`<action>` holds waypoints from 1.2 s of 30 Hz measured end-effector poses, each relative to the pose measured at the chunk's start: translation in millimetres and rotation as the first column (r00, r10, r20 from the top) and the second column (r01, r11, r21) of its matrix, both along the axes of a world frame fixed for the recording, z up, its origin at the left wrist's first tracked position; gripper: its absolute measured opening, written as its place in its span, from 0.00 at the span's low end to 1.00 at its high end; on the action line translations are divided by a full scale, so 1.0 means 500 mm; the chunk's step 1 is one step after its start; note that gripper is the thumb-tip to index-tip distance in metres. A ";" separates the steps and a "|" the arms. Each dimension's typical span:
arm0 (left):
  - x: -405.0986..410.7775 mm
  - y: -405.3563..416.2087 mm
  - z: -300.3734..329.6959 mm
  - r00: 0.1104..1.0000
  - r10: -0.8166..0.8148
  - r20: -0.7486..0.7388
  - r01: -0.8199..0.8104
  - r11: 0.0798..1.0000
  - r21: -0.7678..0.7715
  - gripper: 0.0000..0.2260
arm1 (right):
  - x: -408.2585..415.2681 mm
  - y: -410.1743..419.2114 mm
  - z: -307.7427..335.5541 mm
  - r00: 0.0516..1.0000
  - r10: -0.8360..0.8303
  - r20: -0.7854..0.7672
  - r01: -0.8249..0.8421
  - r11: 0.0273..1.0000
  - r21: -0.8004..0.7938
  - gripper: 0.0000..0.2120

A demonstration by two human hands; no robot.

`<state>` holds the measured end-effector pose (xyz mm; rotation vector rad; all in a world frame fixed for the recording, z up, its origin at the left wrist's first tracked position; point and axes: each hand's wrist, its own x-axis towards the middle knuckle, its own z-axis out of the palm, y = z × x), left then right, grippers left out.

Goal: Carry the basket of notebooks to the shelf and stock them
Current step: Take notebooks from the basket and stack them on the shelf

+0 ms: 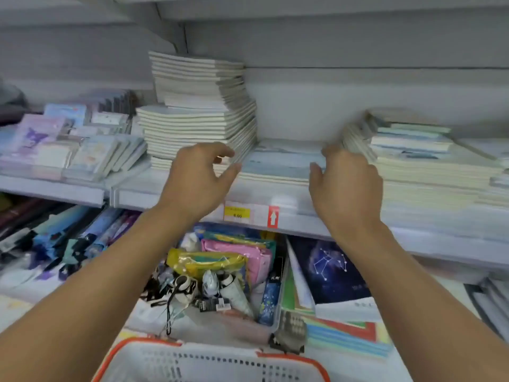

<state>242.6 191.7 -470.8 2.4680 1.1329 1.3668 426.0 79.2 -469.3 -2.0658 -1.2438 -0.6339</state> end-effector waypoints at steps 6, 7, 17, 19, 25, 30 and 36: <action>-0.233 -0.176 -0.266 0.841 -0.249 -0.481 -0.071 0.830 -0.554 0.07 | -0.213 -0.056 -0.249 0.560 0.649 -0.515 -0.825 0.497 -0.270 0.12; -0.275 -0.199 -0.300 0.717 -0.349 -0.603 -0.155 0.764 -0.627 0.10 | -0.241 -0.064 -0.310 0.531 0.552 -0.643 -0.847 0.313 -0.431 0.15; -0.418 -0.309 -0.320 0.368 -0.571 -0.734 -0.460 0.574 -0.677 0.25 | -0.360 -0.159 -0.708 0.452 -0.396 -0.799 -0.654 0.463 -0.599 0.39; -0.386 -0.296 -0.316 0.497 -0.487 -0.718 -0.358 0.639 -0.681 0.25 | -0.382 -0.163 -0.722 0.415 -0.439 -0.797 -0.600 0.526 -0.603 0.35; -0.344 -0.312 -0.347 0.185 -0.669 -0.720 -0.444 0.597 -0.668 0.25 | -0.402 -0.133 -0.771 0.380 -0.548 -0.745 -0.590 0.477 -0.651 0.25; -0.342 -0.296 -0.356 0.206 -0.653 -0.728 -0.495 0.572 -0.653 0.29 | -0.373 -0.092 -0.679 -0.093 -0.401 -0.911 -0.733 0.647 -0.210 0.07; -0.361 -0.308 -0.334 0.709 -0.553 -0.438 -0.572 -0.087 -0.816 0.46 | -0.337 -0.059 -0.505 -0.586 0.081 -0.806 -0.369 0.859 0.355 0.08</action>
